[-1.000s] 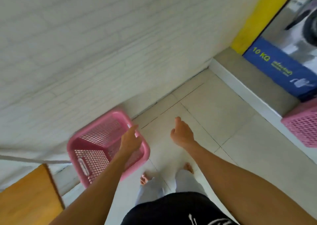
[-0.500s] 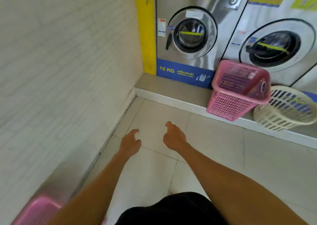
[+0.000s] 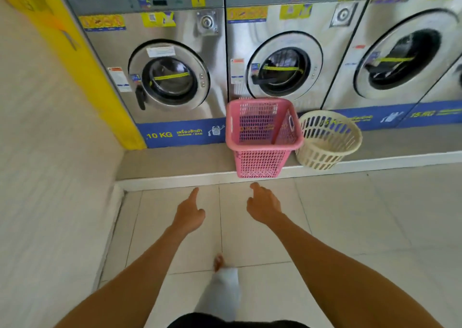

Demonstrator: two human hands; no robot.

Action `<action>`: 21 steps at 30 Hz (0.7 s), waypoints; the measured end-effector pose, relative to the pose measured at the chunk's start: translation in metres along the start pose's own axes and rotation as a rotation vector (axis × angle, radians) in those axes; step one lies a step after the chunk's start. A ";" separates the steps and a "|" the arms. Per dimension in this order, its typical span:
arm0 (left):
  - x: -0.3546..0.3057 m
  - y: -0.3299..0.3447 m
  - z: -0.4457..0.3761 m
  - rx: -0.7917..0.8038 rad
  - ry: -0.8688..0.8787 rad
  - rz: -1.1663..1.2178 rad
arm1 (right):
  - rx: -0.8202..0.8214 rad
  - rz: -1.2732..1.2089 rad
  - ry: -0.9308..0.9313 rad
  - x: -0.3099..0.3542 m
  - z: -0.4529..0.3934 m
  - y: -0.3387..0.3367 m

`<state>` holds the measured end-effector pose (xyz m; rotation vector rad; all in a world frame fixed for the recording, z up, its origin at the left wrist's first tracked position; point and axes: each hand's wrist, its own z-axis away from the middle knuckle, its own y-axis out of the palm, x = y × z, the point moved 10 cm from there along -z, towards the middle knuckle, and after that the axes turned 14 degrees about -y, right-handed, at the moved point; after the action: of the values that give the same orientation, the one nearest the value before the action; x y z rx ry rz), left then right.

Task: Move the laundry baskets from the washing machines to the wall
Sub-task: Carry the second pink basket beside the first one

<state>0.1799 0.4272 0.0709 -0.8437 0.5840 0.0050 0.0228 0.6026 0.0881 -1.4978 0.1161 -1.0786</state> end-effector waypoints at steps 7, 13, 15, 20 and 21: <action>-0.086 0.019 -0.105 0.069 0.107 -0.080 | -0.020 -0.016 0.142 -0.070 -0.079 -0.028; -0.137 0.014 -0.205 0.125 0.077 -0.111 | 0.009 -0.008 0.239 -0.110 -0.162 -0.058; -0.153 0.007 -0.236 0.120 0.078 -0.128 | -0.002 -0.015 0.254 -0.118 -0.194 -0.069; -0.192 0.001 -0.281 0.150 0.108 -0.202 | -0.038 -0.023 0.310 -0.136 -0.246 -0.095; -0.198 0.002 -0.288 0.161 0.112 -0.206 | -0.043 -0.022 0.320 -0.140 -0.255 -0.097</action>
<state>-0.1276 0.2697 0.0173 -0.7473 0.5916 -0.2746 -0.2728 0.5297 0.0515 -1.3569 0.3486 -1.3349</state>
